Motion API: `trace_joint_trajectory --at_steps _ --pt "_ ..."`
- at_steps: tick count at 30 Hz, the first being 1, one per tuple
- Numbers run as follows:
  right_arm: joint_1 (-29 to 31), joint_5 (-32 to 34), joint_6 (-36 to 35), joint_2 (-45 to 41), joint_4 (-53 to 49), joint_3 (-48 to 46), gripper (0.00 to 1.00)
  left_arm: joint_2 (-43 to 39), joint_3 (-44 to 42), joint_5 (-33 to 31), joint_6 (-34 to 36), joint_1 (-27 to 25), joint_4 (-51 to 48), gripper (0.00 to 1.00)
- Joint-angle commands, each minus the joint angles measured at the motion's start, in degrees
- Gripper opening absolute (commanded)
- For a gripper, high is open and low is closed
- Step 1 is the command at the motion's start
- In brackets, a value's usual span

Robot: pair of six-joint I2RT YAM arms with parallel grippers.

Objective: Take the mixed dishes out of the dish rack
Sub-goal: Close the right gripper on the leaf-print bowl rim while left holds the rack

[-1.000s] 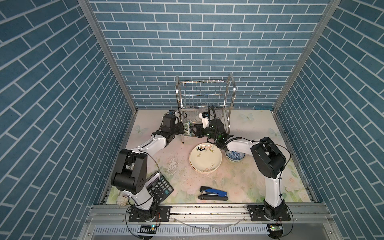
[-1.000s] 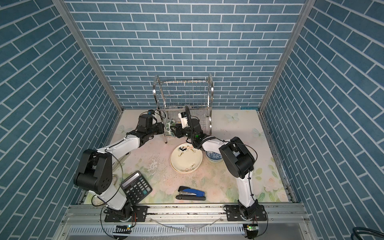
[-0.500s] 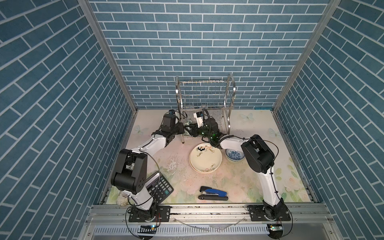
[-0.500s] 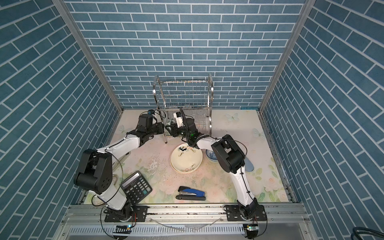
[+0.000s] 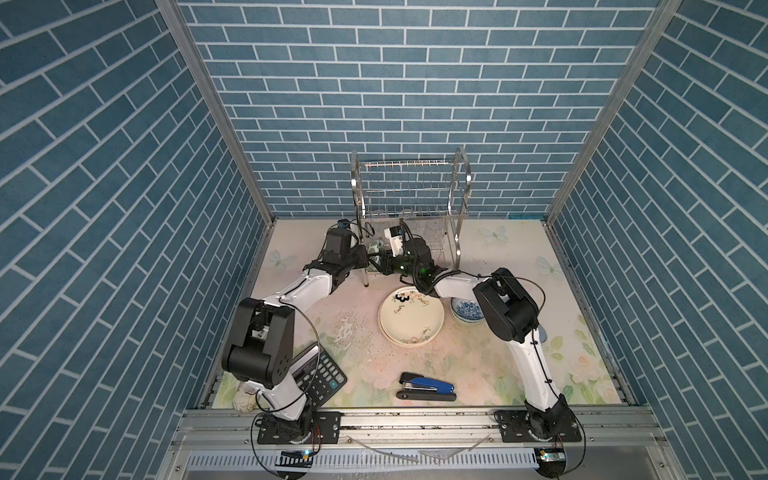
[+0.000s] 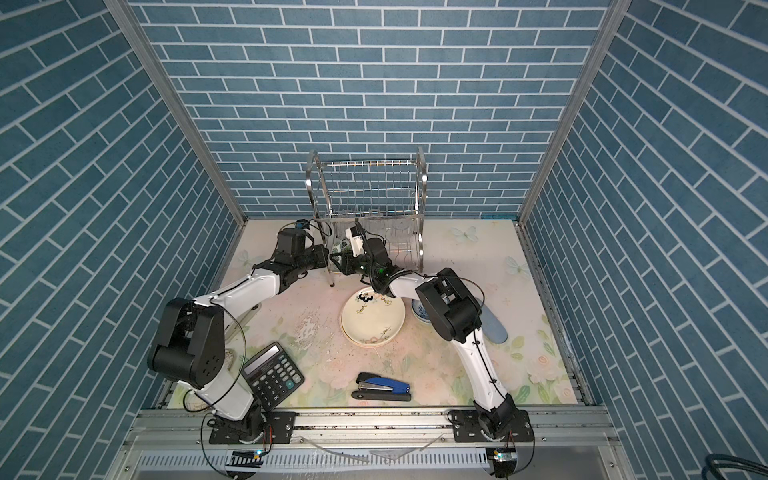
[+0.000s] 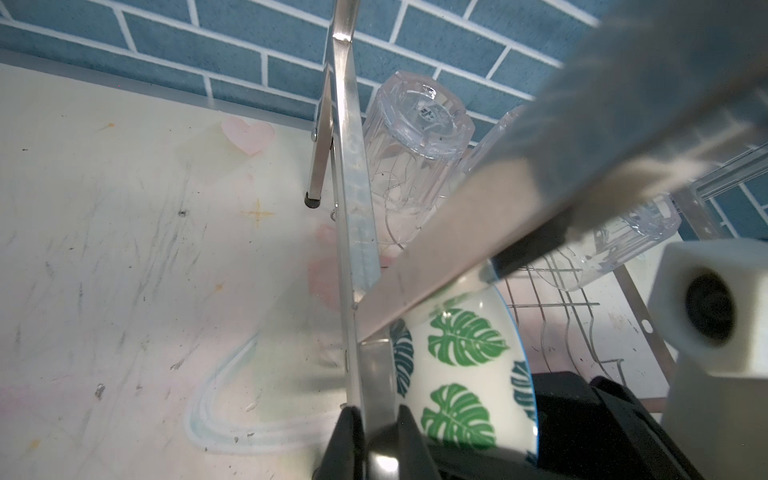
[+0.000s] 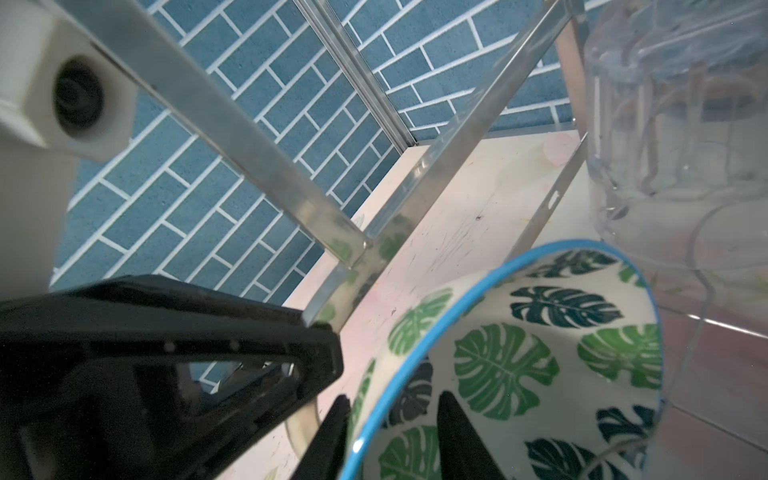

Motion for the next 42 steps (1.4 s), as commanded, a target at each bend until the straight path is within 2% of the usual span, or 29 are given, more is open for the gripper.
trace_joint_trajectory --at_steps 1,10,19,25,42 --pt "-0.2 -0.5 2.6 1.9 0.2 3.2 0.29 1.1 0.8 1.9 0.0 -0.1 -2.4 0.0" --pt "-0.1 -2.1 3.5 3.1 1.2 4.0 0.2 1.6 0.8 2.1 -0.1 -0.1 -2.3 0.0" --pt "-0.1 -3.3 5.2 3.2 2.6 3.4 0.0 2.0 0.9 2.2 0.0 -0.1 -2.4 0.0" --pt "-0.1 -4.3 6.9 1.9 5.2 1.6 0.0 2.1 1.1 2.2 0.0 -0.1 -2.5 0.0" --pt "-1.6 -8.2 17.8 -2.7 21.7 -4.1 0.0 2.0 0.9 1.4 0.1 0.0 -3.0 0.0"
